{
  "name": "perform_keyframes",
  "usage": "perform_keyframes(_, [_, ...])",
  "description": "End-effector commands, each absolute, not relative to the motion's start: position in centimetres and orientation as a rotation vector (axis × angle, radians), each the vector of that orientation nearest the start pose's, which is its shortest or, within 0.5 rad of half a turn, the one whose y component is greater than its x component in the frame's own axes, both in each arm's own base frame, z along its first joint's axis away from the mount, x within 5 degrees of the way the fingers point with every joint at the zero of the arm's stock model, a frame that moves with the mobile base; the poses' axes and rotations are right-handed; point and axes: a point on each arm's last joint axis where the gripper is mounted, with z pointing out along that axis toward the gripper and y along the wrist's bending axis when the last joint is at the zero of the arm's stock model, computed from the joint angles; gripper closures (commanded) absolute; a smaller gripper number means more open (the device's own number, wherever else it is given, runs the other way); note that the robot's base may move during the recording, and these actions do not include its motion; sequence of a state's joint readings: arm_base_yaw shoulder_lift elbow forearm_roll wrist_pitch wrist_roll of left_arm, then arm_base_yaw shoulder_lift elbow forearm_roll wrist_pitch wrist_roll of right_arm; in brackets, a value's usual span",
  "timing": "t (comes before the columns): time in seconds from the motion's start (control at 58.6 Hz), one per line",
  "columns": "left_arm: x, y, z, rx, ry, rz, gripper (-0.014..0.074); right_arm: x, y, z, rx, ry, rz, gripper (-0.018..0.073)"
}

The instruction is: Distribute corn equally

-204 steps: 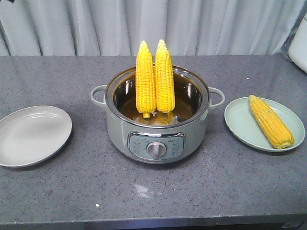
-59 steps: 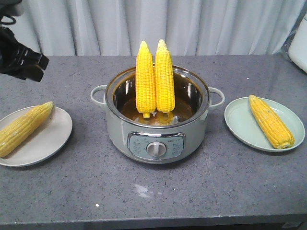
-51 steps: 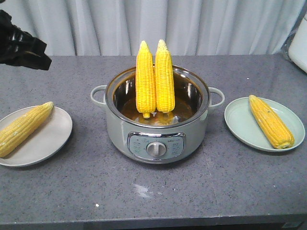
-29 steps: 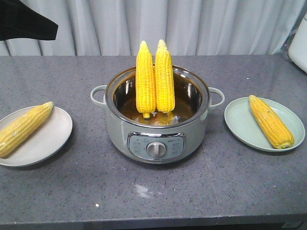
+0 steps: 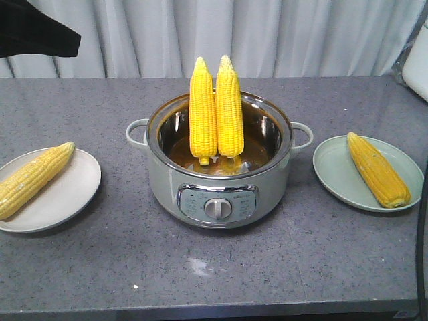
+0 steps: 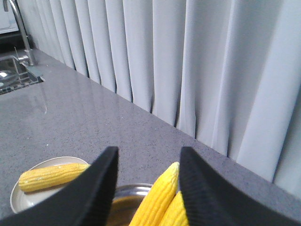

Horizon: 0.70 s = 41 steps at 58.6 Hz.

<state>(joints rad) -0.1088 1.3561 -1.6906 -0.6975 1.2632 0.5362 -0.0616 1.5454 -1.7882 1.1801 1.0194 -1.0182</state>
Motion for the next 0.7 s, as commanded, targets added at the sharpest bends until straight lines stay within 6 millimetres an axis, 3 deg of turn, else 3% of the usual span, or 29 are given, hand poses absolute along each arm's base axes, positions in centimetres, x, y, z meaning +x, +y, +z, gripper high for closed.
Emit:
perform_keyframes(0.0, [23.1, -8.4, 49.7, 0.734, 2.001, -0.698, 0.0604, 33.6, 6.3, 51.7, -0.656, 1.524, 0.740, 0.0022])
perform_keyframes(0.085, [23.1, -8.4, 49.7, 0.734, 2.002, -0.697, 0.0604, 36.4, 8.2, 50.6, -0.670, 1.565, 0.750, -0.0106])
perform_keyframes(0.171, [23.1, -8.4, 49.7, 0.734, 2.002, -0.697, 0.0604, 38.6, 10.3, 49.5, -0.672, 1.610, 0.694, -0.0158])
perform_keyframes(0.256, [23.1, -8.4, 49.7, 0.736, 2.004, -0.698, 0.0604, 41.1, 11.9, 47.4, -0.651, 1.675, 0.612, -0.0153])
perform_keyframes(0.392, [23.1, -8.4, 49.7, 0.739, 2.006, -0.699, 0.0604, 43.8, 12.8, 44.1, -0.615, 1.764, 0.557, -0.0127])
perform_keyframes(0.682, [23.1, -8.4, 49.7, 0.739, 2.006, -0.699, 0.0604, 46.9, 13.5, 39.1, -0.565, 1.869, 0.635, -0.0105])
